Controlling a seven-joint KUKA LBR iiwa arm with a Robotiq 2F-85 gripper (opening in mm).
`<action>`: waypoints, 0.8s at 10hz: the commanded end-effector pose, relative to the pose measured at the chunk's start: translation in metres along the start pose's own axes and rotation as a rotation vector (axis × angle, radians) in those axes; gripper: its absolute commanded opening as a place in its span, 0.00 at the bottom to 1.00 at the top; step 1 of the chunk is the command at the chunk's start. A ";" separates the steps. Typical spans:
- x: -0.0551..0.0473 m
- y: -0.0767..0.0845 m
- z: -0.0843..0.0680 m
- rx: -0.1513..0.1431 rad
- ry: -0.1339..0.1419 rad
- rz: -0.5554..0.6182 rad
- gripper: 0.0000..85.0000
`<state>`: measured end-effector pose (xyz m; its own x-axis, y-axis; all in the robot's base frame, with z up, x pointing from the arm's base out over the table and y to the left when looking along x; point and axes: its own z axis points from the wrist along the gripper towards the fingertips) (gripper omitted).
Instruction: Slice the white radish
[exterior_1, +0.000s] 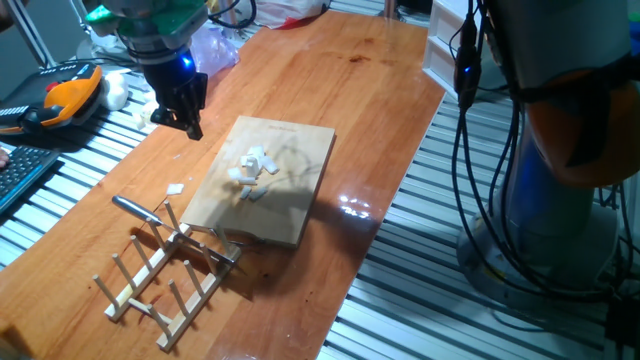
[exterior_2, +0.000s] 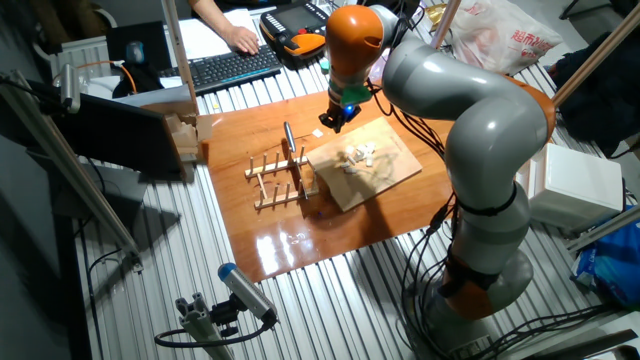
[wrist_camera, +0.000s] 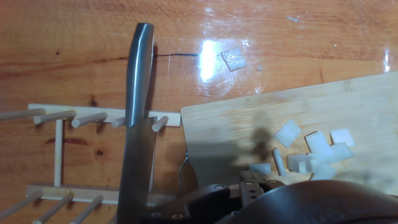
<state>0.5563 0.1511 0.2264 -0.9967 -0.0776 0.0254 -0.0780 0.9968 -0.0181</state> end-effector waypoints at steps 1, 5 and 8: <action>0.000 -0.001 0.000 0.002 0.000 0.002 0.00; 0.003 -0.003 -0.002 0.007 0.005 0.020 0.00; 0.005 -0.001 -0.002 0.007 0.019 0.027 0.00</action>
<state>0.5509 0.1494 0.2289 -0.9978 -0.0503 0.0435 -0.0514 0.9984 -0.0250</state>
